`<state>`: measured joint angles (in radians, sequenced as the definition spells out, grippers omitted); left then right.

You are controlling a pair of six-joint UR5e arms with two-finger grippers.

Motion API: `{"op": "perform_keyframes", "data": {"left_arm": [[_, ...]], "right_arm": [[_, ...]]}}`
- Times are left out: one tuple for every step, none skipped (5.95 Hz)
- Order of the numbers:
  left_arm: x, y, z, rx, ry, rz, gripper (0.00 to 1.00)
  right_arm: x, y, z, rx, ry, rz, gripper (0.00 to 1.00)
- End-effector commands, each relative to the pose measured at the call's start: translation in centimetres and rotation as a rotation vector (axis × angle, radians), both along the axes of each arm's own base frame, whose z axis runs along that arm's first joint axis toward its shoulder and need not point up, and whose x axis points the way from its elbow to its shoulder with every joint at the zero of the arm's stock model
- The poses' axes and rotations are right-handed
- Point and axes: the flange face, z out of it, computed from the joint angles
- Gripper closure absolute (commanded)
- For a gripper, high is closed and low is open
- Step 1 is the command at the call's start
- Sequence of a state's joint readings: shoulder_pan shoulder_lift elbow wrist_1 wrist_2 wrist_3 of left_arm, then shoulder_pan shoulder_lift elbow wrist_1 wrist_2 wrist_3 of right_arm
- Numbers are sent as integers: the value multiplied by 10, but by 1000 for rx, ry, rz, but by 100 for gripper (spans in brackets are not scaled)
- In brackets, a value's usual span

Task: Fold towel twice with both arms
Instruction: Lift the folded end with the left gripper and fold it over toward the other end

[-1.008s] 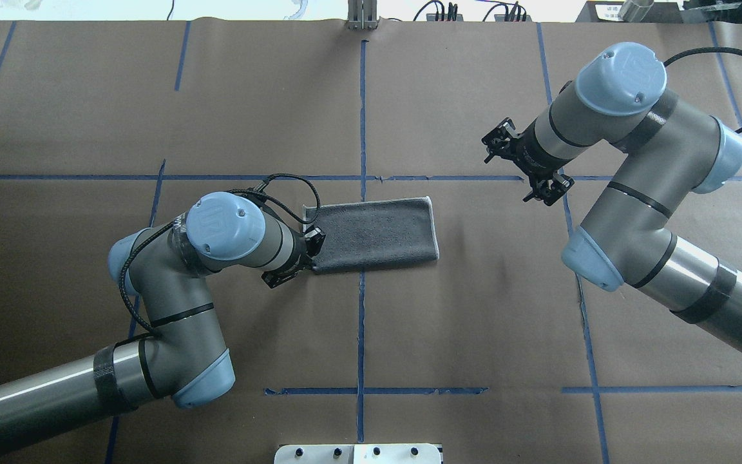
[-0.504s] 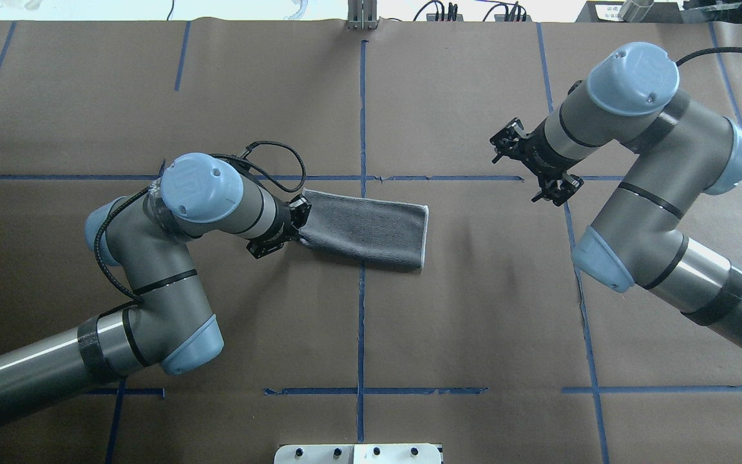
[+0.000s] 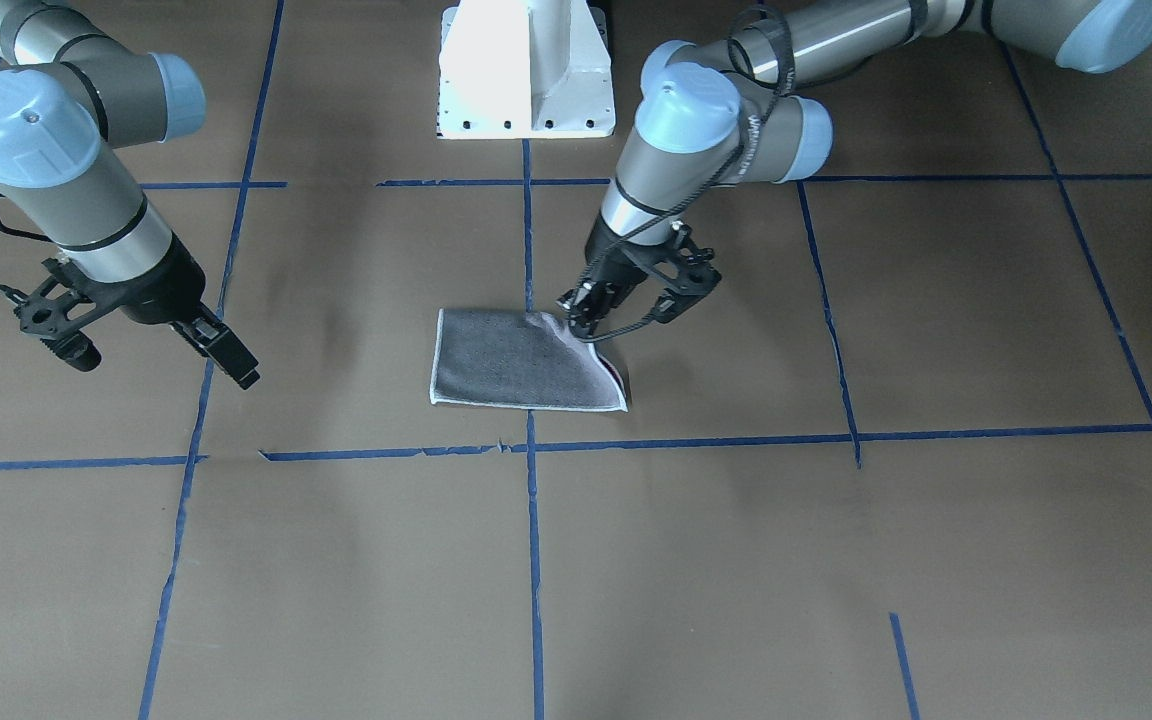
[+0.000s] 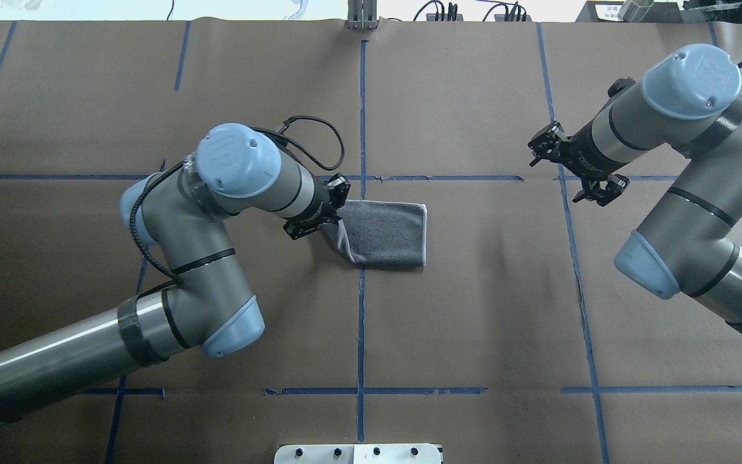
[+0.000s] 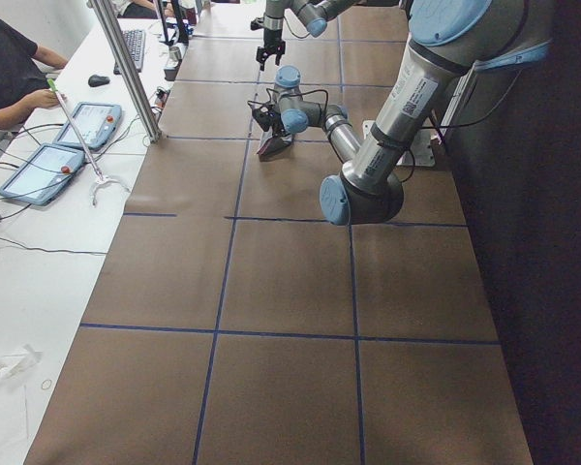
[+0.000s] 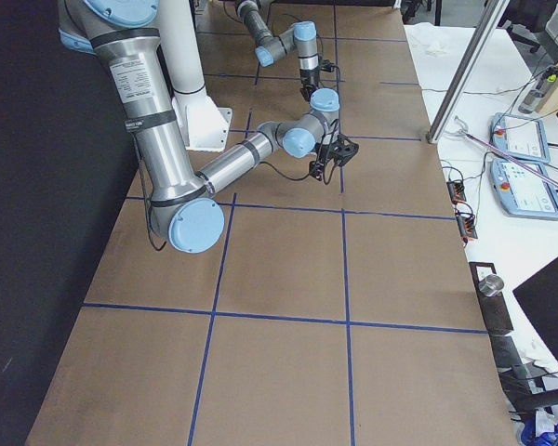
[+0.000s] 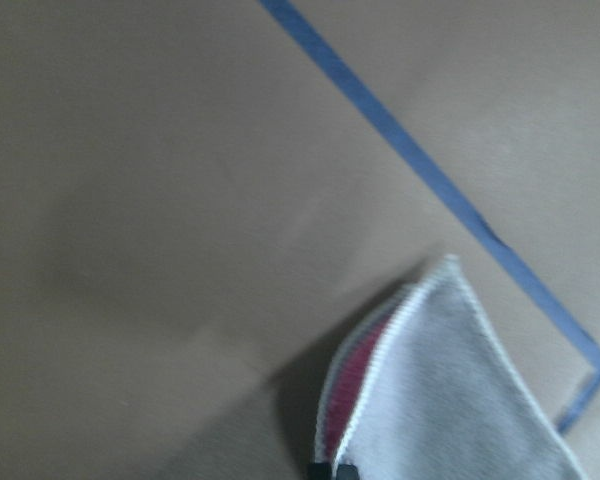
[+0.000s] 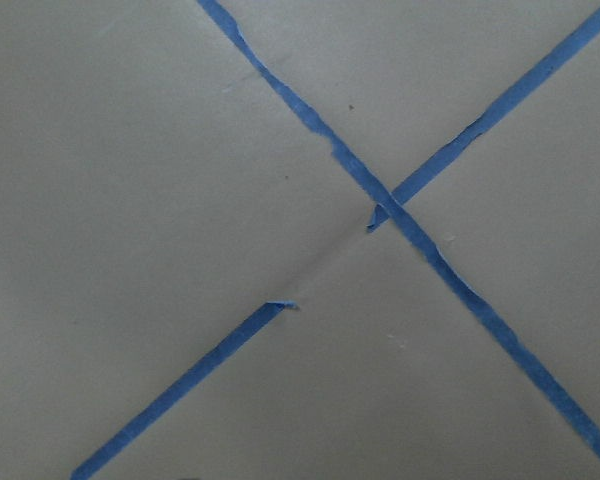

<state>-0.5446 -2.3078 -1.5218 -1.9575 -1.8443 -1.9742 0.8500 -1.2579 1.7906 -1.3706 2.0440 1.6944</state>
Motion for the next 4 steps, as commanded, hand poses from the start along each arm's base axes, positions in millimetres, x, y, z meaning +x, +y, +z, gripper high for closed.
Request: {"op": "perform_keyframes", "data": {"left_arm": [[56, 10, -44, 54, -9, -9, 100], [63, 11, -56, 106, -12, 8, 100], [72, 13, -72, 115, -3, 17, 100], [95, 25, -80, 121, -13, 31, 99]], "right_arm": [[4, 3, 7, -3, 7, -2, 0], [5, 3, 10, -5, 10, -1, 0], [6, 4, 8, -2, 8, -1, 0], [7, 5, 7, 0, 6, -1, 0]]}}
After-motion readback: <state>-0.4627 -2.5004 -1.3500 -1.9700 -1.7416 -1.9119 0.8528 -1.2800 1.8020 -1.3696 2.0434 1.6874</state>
